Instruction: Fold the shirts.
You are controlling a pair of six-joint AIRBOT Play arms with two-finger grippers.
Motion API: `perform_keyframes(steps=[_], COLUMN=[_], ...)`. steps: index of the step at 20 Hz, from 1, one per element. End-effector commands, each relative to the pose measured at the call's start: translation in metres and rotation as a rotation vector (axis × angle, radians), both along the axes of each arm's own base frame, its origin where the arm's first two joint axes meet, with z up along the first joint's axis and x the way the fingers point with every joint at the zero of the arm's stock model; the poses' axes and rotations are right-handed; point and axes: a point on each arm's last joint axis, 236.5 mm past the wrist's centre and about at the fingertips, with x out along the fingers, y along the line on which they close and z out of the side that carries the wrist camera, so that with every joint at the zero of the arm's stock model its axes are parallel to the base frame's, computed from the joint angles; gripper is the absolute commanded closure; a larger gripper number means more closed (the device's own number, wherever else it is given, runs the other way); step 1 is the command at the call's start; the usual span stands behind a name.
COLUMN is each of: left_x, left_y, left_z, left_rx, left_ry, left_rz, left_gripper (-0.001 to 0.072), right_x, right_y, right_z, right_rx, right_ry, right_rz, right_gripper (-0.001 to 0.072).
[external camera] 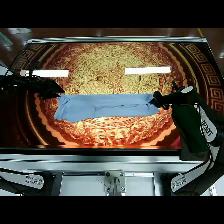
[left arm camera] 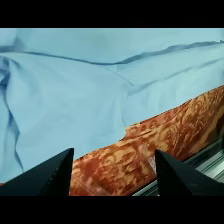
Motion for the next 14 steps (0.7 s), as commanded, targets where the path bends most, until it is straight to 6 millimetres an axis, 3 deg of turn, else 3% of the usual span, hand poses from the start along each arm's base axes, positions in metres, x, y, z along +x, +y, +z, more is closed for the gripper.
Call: perform_keyframes(steps=[1,3,6,9,11,14], left_x=[-0.001,-0.004,0.003,0.006,-0.003,-0.025], left_y=[-0.013,-0.026,-0.066,-0.134,-0.185,-0.252], left_z=[0.004,0.003,-0.006,-0.019,-0.028,-0.042], left_rx=[-0.016,-0.016,0.001,-0.011,-0.035,-0.05], left_ry=[-0.006,-0.006,-0.049,-0.105,-0.127,-0.14], left_rz=[-0.02,-0.053,-0.098,-0.117,-0.136,-0.182], left_gripper=[0.0212,0.0669,0.0667,0.0667,0.0667,0.0667], right_x=[-0.001,-0.001,-0.011,-0.034,-0.054,-0.087], right_y=[0.006,0.006,0.01,0.02,0.023,0.027], right_z=[0.018,0.054,0.127,0.198,0.231,0.263], right_rx=[0.01,-0.005,-0.021,-0.019,-0.03,-0.047], right_ry=[-0.043,-0.125,-0.241,-0.331,-0.357,-0.365], right_rz=[0.052,0.112,0.161,0.182,0.191,0.207], right_gripper=[0.0641,0.0642,0.0642,0.0642,0.0642,0.0642])
